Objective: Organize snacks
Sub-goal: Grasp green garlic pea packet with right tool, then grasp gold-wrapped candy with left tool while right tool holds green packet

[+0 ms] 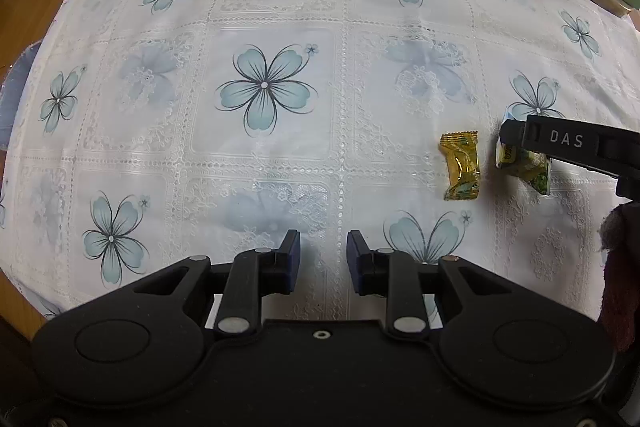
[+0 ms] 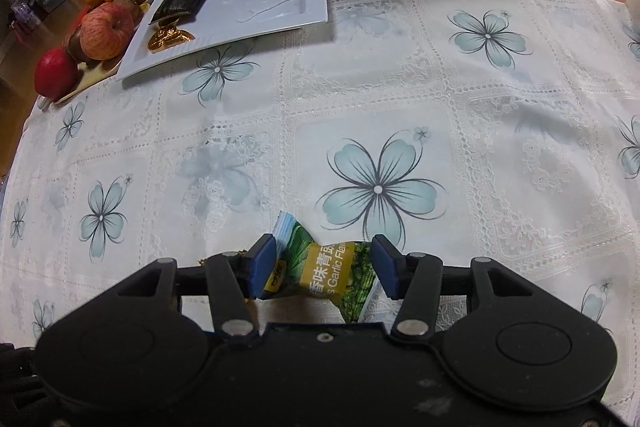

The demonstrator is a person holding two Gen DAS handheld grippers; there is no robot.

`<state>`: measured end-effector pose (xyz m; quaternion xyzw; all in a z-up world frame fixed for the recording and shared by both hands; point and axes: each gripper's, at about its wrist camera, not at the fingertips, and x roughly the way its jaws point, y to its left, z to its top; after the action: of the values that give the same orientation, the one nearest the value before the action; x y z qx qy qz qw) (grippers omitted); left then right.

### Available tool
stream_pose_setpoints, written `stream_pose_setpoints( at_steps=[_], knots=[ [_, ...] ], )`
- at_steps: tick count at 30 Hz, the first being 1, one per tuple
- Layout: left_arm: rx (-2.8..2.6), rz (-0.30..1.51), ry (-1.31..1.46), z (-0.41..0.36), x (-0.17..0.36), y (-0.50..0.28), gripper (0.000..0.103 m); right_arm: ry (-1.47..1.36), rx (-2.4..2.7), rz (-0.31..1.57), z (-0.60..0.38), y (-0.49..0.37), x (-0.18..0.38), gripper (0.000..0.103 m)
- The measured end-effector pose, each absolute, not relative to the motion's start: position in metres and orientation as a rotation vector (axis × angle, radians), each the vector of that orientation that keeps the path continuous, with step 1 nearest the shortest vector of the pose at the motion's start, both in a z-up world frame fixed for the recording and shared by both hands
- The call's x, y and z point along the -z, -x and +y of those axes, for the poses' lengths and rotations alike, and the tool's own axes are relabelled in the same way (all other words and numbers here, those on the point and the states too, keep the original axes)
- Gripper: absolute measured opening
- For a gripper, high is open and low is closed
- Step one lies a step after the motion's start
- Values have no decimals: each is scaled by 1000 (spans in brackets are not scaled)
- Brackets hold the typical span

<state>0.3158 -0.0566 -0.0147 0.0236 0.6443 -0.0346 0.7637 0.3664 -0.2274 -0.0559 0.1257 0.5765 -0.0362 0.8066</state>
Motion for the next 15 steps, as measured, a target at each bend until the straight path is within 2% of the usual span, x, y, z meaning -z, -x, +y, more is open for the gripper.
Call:
stream_pose_setpoints(
  at_steps=[7,9,13,15],
  knots=[
    [75,1396,-56,-58,15,-315,37,-275,105,1280,-229,-364,64,61],
    [73,1395,-54,-58,15,-315,37,-271,109,1277,-227,-363,63,59],
    [79,1391,-34,-57,15,-317,37,-270,104,1273,-225,-363,61,38],
    [90,1388,-15,-58,15,-318,37,-286,101,1276,-225,-362,60,37]
  ],
)
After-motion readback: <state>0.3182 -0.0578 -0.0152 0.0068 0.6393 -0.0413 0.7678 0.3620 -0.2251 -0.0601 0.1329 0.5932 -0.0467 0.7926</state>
